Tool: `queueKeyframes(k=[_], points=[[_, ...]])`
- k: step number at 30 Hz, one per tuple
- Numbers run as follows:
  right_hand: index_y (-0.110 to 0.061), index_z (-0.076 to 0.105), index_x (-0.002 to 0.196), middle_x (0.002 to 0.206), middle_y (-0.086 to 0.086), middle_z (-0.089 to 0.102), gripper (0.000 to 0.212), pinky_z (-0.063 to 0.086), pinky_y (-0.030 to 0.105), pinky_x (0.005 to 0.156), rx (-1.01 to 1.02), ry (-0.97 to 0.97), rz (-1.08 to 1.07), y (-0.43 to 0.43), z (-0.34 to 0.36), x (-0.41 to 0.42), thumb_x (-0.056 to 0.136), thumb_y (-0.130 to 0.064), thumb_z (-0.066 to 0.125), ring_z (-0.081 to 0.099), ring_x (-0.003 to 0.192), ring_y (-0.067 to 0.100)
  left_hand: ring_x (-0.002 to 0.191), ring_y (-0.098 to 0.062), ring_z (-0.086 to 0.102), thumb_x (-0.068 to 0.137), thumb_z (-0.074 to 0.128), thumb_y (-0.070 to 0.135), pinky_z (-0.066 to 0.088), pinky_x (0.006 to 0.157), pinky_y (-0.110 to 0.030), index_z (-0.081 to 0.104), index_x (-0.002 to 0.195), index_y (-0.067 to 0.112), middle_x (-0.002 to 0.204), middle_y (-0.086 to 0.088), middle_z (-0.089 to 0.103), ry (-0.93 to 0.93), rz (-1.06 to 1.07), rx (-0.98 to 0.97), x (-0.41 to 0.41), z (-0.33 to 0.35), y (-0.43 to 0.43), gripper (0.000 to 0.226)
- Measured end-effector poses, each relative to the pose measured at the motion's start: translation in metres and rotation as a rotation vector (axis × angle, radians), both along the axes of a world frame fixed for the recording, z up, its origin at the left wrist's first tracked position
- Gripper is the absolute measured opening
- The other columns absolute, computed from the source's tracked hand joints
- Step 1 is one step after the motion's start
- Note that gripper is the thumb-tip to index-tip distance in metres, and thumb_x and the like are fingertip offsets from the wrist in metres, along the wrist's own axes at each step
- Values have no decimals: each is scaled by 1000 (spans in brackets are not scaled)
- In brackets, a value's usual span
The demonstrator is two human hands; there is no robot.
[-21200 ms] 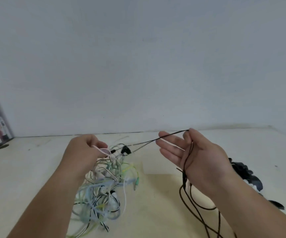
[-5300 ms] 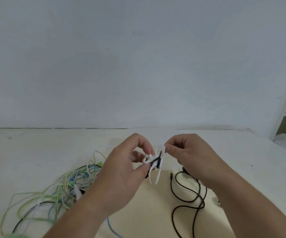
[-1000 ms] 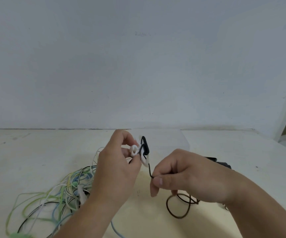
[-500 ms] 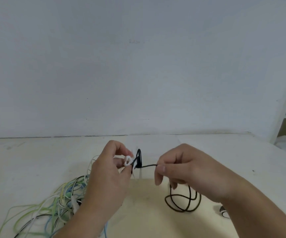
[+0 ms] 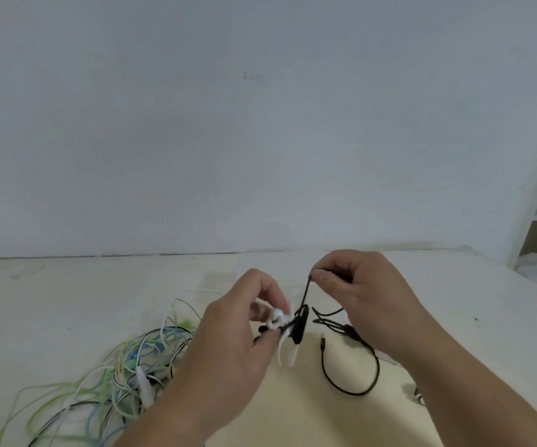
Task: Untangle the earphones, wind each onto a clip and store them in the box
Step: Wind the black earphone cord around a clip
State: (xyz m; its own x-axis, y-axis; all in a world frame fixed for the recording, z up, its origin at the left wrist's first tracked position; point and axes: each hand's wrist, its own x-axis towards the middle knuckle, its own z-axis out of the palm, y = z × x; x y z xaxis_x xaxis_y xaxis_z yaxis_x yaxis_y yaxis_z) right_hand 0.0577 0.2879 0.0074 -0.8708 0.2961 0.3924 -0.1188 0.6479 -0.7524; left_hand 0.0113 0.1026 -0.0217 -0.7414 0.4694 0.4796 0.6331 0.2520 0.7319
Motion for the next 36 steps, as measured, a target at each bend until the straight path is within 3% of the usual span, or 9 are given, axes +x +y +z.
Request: queueKeyframes(k=[3, 7, 12, 16, 20, 28, 30, 32, 36], points=[[-22, 72, 77, 53, -11, 50, 19, 32, 14, 47, -16, -91, 30, 0, -5, -3, 94, -25, 64, 38, 44, 3, 88, -12, 68, 85, 69, -2, 52, 78, -48, 53, 87, 33, 93, 7, 69, -78, -92, 54, 4, 4, 0, 39], [-36, 68, 65, 50, -10, 42, 37, 31, 23, 49, 70, -365, 227, -8, -8, -3, 100, -29, 57, 34, 46, 9, 75, -41, 66, 84, 63, -17, 50, 63, -65, 52, 79, 32, 90, 3, 70, -192, -85, 283, -2, 4, 0, 50], [-17, 74, 92, 61, -5, 63, 18, 46, 18, 64, 89, -494, 482, -25, -12, 1, 98, -19, 58, 56, 59, 10, 72, -13, 70, 85, 62, -14, 55, 64, -29, 48, 81, 27, 92, 13, 66, -110, 118, 329, -13, -1, -1, 44], [-13, 75, 94, 63, -4, 66, 15, 39, 10, 60, 48, -460, 526, -21, -6, 5, 96, -12, 60, 54, 54, 1, 70, -10, 68, 87, 64, -7, 52, 64, -27, 48, 88, 22, 95, 19, 66, -65, 192, 262, -16, -5, -1, 33], [-12, 75, 92, 67, 4, 69, 11, 43, 14, 65, 10, -440, 562, -20, 0, 11, 93, -10, 64, 61, 63, 9, 81, 2, 65, 87, 67, 2, 45, 63, -11, 49, 85, 31, 91, 20, 65, 72, 242, 115, -13, -7, 0, 34], [-11, 73, 83, 61, 2, 63, 15, 34, 7, 47, 15, -141, 235, -12, 12, 14, 94, -17, 65, 52, 42, -1, 61, -11, 45, 87, 63, 5, 31, 51, -25, 43, 85, 37, 80, 21, 52, 350, 234, -164, -15, -4, -4, 38], [-18, 75, 81, 65, 0, 70, 15, 42, 11, 57, 14, -140, 196, -10, 12, 14, 94, -20, 66, 61, 54, -2, 59, -8, 38, 86, 63, 3, 25, 53, -23, 39, 85, 40, 78, 26, 47, 361, 226, -219, -14, -4, -5, 44], [-18, 73, 75, 70, -1, 72, 16, 49, 30, 78, -102, -223, 249, -3, 13, 15, 90, -22, 70, 70, 73, 10, 58, -9, 36, 82, 63, -3, 23, 55, -21, 34, 85, 42, 73, 26, 42, 381, 219, -254, -14, -3, -6, 53], [-6, 71, 79, 69, 8, 64, 8, 54, 44, 86, -509, -315, 405, 6, 14, 17, 79, -12, 75, 69, 68, 26, 56, -7, 35, 75, 66, -10, 21, 56, -15, 32, 85, 40, 65, 23, 33, 436, 209, -272, -13, 5, -6, 61]])
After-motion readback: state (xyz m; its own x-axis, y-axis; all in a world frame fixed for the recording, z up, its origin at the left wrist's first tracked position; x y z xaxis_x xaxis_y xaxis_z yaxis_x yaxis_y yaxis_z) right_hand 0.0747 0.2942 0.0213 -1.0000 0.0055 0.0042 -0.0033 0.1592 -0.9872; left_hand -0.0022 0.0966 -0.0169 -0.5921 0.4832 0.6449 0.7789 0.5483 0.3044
